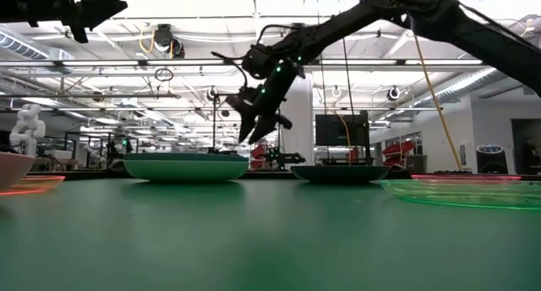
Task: Stack plastic plates
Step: Stack the dark blue plate on top of the dark green plate
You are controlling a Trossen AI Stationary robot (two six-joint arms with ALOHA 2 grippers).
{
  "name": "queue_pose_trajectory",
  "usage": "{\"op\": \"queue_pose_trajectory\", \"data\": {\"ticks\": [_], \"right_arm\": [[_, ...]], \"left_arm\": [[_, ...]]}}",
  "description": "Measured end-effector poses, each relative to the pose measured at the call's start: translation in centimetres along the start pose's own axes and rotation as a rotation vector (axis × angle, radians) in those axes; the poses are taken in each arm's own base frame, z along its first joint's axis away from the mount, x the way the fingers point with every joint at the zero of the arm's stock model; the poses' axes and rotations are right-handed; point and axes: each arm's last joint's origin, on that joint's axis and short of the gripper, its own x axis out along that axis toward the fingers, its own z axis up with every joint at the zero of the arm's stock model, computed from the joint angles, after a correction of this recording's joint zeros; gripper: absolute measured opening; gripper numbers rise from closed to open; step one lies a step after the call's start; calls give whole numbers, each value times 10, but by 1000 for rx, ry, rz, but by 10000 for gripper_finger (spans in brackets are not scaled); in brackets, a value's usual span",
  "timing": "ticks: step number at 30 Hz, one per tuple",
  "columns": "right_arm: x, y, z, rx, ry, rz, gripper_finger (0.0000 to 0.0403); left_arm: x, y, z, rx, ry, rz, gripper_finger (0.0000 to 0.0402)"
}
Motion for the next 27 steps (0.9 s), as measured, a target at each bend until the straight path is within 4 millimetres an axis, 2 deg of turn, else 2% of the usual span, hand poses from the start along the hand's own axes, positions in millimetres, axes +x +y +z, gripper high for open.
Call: {"op": "queue_pose_trajectory", "data": {"ticks": [4,10,17,22,27], "right_arm": [[-29,21,-4,-161,23,-62,138],[-78,79,-23,-401,28,-107,117],[-153,125,-69,-575,224,-75,103],[-213,156,-98,-640,217,-5,101],[-260,181,-126,-720,177,86,100]], "left_arm": [[0,0,0,-56,1,0,138],[0,-2,-3,-156,34,-59,138],[2,-8,-7,-280,96,-237,138],[9,-11,-14,-321,170,-246,138],[17,-14,-21,-356,233,-232,138]]}}
